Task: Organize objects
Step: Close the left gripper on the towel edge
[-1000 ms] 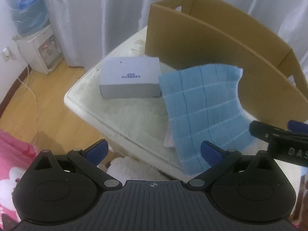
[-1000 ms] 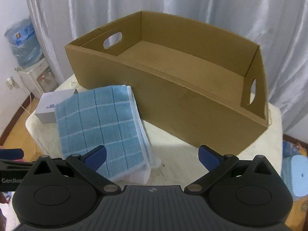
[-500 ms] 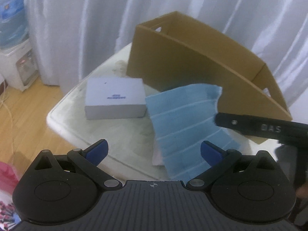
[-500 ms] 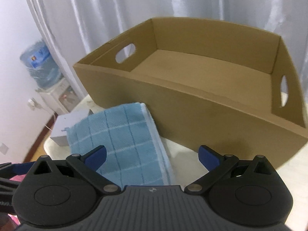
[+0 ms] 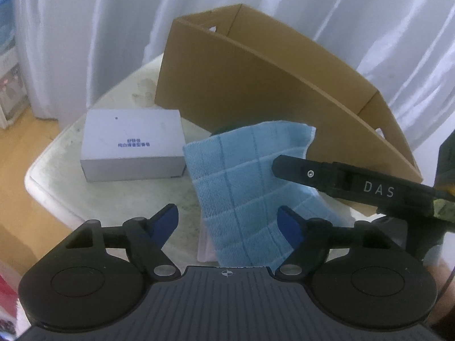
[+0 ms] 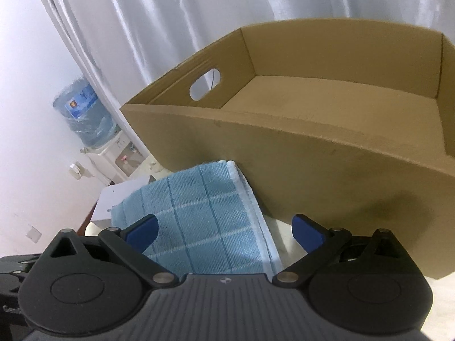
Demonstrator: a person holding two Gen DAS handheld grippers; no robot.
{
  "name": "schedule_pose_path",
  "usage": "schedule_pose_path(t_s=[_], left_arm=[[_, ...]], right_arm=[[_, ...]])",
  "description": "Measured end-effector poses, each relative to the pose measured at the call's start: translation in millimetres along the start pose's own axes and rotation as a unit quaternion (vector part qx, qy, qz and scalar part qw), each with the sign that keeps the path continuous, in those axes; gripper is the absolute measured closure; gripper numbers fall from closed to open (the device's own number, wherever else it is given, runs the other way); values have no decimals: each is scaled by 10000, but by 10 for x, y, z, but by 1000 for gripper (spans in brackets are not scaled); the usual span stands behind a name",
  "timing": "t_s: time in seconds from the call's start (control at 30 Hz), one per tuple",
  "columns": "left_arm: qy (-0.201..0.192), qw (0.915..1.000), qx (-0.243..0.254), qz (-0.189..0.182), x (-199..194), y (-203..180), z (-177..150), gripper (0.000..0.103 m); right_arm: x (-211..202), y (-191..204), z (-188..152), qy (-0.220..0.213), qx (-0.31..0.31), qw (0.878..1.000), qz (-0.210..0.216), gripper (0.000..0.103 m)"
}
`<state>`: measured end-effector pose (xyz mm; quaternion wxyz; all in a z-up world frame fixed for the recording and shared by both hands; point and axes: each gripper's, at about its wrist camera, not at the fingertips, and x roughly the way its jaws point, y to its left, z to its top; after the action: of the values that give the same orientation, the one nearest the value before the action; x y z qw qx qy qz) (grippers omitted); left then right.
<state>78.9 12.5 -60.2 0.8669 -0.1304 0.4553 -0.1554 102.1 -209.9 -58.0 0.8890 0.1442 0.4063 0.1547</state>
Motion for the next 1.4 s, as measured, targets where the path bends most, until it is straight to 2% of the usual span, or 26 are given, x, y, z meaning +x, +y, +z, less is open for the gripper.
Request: schedule_pose_path(t_s=[0.3,0.4,0.47,0.73,0.87,1.0,1.07,1.27,1.4], left_arm=[[178,9988,-312,-320,132,94,18,42],[177,9987,-345,-343,140,92,18,47],[145,9987,-329,-355,129,70,14,55],[5,9988,-332,-354,95,8,3,63],[-38,9990,-357,-249,73,36,-4,72],[-96,9992,-342,-177,33,46,-4,84],[-139,9992,-334,-166,7,45,2,93],[-350,9986,-393,-79,-130,88,24,96],[-311,9983,-491,89,-137,180,15,96]], right_arm=[[92,-145,1,25,272,9983,518,6],[87,-134,22,24,236,9979,602,12],[69,-107,21,11,172,9981,598,17],[4,-60,33,-41,28,9977,678,36],[-33,-66,6,-34,10,9979,644,35],[-28,-160,-19,42,232,9978,626,24],[-12,-221,-33,69,363,9973,630,22],[68,-310,-9,204,531,9956,739,17],[150,-356,12,254,681,9929,941,10]])
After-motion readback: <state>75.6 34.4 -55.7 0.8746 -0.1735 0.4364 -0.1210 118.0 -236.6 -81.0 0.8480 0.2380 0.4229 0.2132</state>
